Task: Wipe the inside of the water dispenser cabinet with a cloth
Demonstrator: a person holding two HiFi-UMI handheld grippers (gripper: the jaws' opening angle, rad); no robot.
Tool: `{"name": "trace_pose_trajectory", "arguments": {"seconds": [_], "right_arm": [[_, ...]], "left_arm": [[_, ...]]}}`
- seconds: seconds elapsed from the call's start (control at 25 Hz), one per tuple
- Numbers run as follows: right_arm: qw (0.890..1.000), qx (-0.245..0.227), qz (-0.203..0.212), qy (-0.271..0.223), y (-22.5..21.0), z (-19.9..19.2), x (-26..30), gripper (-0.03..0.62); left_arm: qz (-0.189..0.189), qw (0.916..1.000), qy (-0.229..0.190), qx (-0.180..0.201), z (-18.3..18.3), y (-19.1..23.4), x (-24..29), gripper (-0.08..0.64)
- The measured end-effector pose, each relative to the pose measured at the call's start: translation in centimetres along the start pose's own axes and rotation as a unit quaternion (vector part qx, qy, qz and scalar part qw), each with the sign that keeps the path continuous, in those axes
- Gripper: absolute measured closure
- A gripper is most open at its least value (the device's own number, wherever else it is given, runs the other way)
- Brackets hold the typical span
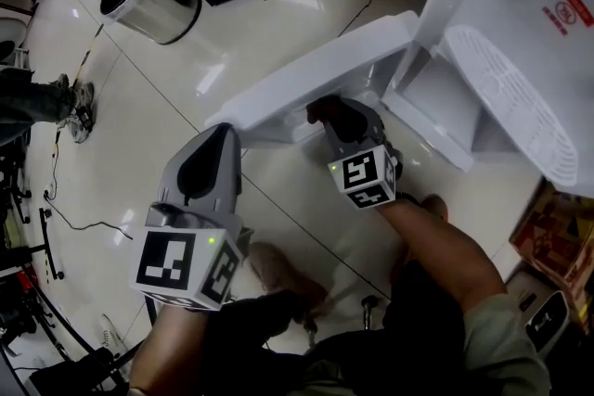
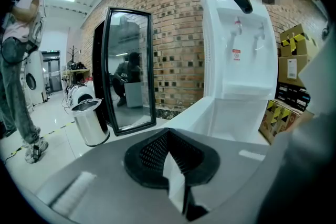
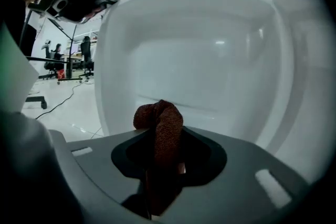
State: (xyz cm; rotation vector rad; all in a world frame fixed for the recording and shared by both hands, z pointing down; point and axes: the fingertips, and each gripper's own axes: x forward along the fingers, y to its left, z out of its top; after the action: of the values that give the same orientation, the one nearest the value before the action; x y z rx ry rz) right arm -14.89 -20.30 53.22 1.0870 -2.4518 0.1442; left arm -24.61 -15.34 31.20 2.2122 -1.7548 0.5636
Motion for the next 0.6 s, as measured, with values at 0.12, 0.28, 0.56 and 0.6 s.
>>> {"name": "trace_pose_trajectory", "arguments": {"seconds": [0.12,0.28,0.56,0.6], "right_arm": [[0.998,0.041,-0.049,-0.004,-3.7,-0.2,-1.4,0.457],[0.991,0.076,-0.110,-0.003,-8.3,-1.0,-4.0,0.457],[0.978,0.105,-0.178,0.010,-13.4,-3.4,-6.9,0.459],[0.976,0.112,-0.186,0.014,-14.1,-3.8,-7.0,0.459]], "left_arm": [[0.003,1.0000,0.001,-0.001,0.0,0.0,-0.1,0.561],[0.006,0.9999,0.007,-0.006,-0.1,-0.1,-0.2,0.561],[0.022,0.9997,0.012,-0.004,-0.1,-0.3,-0.3,0.561],[0.024,0.9996,0.012,-0.004,-0.1,-0.3,-0.3,0.561]]}}
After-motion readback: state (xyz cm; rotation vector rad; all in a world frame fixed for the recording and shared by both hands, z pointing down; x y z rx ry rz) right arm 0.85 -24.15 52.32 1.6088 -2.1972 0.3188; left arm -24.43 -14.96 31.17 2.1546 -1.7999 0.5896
